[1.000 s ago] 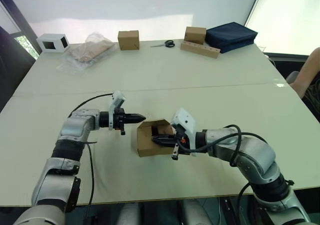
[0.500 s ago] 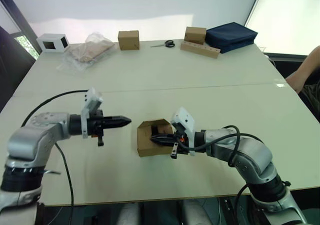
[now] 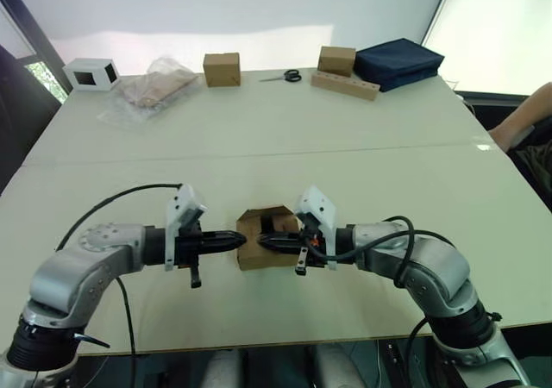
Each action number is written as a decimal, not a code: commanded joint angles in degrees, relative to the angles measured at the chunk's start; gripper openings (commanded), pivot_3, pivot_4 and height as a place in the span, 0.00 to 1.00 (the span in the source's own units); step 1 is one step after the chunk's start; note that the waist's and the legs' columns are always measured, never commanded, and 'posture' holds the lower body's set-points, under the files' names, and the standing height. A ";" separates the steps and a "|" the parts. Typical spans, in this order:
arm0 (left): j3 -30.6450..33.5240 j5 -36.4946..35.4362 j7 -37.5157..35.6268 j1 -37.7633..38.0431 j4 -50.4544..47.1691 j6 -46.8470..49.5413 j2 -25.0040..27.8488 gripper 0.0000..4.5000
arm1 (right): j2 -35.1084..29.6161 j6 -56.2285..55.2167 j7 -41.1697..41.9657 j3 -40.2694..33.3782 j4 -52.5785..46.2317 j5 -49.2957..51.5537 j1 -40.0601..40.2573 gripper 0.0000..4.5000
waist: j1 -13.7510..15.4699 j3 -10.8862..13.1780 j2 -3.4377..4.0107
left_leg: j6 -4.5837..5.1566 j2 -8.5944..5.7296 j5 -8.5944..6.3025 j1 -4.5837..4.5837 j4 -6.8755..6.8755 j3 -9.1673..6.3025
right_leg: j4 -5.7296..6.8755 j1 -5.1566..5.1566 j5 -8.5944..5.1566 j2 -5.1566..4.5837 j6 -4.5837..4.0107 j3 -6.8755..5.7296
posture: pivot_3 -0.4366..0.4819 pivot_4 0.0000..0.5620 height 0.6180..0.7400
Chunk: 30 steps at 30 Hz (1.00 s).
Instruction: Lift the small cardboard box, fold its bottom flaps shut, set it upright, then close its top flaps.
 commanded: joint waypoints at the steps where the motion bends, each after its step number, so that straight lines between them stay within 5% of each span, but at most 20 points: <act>1: -1.38 1.00 -0.54 0.14 0.12 -2.30 0.88 0.01 | 0.05 -0.89 0.16 -0.94 -1.29 0.67 0.02 0.00 | 0.01 0.00 0.00 | 0.00 0.00 0.00 0.00 0.00 0.00 | 0.00 0.00 0.00 0.00 0.00 0.00 | 0.48 0.27 1.00; 8: -2.16 1.26 -0.72 -0.11 1.84 -4.10 1.25 0.01 | -1.88 -2.87 5.22 -5.63 -2.55 4.72 -0.48 0.00 | 0.10 0.00 0.00 | 0.00 0.00 0.00 0.00 0.00 0.01 | -0.01 0.01 0.00 -0.01 0.00 0.00 | 0.48 0.27 1.00; 15: -2.92 1.32 -1.36 -0.77 2.37 -5.21 1.70 0.01 | -1.89 -4.26 8.65 -14.79 6.78 10.61 -10.72 0.00 | -0.03 0.00 0.01 | 0.01 0.01 -0.01 0.03 -0.01 0.01 | -0.01 0.03 0.00 0.02 0.00 0.00 | 0.48 0.27 1.00; 22: -2.51 0.65 -1.74 -1.51 2.24 -5.34 2.38 0.01 | -1.65 -9.21 9.53 -9.81 19.62 2.39 -18.87 0.00 | 0.04 0.00 0.01 | 0.01 0.01 0.00 0.01 -0.04 0.04 | -0.04 0.02 0.00 0.00 0.00 0.00 | 0.48 0.27 1.00; 27: -1.92 -0.10 -2.25 -1.70 1.41 -5.10 3.69 0.00 | -2.77 -9.74 13.69 -7.05 22.09 0.71 -20.17 0.32 | -0.07 0.01 0.01 | 0.01 0.01 0.00 0.01 -0.04 0.06 | -0.02 -0.01 0.00 -0.01 0.00 0.01 | 0.48 0.27 1.00; 30: -1.64 -0.32 -2.73 -1.35 1.19 -5.23 4.68 0.00 | -3.55 -9.60 16.73 -5.65 22.67 0.26 -20.70 0.32 | -0.09 0.01 0.02 | 0.01 0.01 -0.01 0.01 -0.05 0.06 | -0.02 -0.02 0.00 0.00 0.00 0.01 | 0.48 0.27 1.00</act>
